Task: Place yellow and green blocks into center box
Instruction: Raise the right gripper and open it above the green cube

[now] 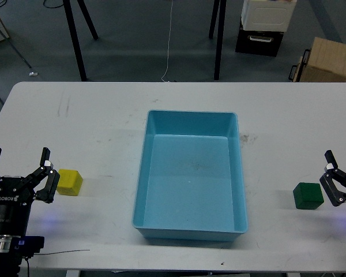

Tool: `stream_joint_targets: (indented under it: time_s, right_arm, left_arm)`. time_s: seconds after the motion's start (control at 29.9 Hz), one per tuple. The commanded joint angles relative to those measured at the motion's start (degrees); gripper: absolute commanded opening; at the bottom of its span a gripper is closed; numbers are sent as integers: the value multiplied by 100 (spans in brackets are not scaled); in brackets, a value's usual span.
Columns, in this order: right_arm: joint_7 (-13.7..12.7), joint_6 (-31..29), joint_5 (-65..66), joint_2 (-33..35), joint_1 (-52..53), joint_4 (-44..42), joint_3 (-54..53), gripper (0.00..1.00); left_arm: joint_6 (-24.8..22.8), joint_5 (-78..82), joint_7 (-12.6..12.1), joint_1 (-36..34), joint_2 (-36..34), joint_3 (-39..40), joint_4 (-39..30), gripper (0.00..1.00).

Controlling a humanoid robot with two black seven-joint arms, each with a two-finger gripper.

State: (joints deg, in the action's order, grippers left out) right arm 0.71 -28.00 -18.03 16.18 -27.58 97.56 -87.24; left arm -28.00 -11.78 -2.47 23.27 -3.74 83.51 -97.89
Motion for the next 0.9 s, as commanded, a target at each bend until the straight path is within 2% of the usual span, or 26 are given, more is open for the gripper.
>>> stream_joint_targets:
  time_s: [0.0, 0.23, 0.33, 0.54, 0.64, 0.74, 0.8, 0.87]
  right_arm:
    - [0, 0, 10, 61, -55, -18, -100, 100]
    - [-9, 0, 54, 701, -29, -44, -117, 100]
    - [-35, 189, 63, 1465, -37, 9, -231, 100]
    - [-149, 795, 115, 3801, 120, -17, -653, 100]
    - [-220, 1085, 614, 4857, 795, -35, -470, 100]
    - [-290, 1437, 1641, 5605, 1621, -44, 143, 100]
    - [-404, 1499, 2204, 5983, 2271, -44, 740, 100]
    - [-597, 1482, 2610, 6073, 2895, -26, 1417, 100]
  left_arm:
    - [0, 9, 1, -77, -3, -10, 33, 100]
    - [0, 0, 1, -253, -3, -1, 51, 100]
    - [0, -9, 1, -376, -3, -1, 95, 100]
    - [0, -9, 1, -429, 5, -1, 95, 100]
    - [0, 0, 1, -429, 31, -10, 104, 100]
    - [0, 26, 1, -429, 49, -19, 112, 100]
    - [0, 26, 1, -464, 49, -19, 138, 100]
    - [0, 26, 1, -482, 49, -19, 182, 100]
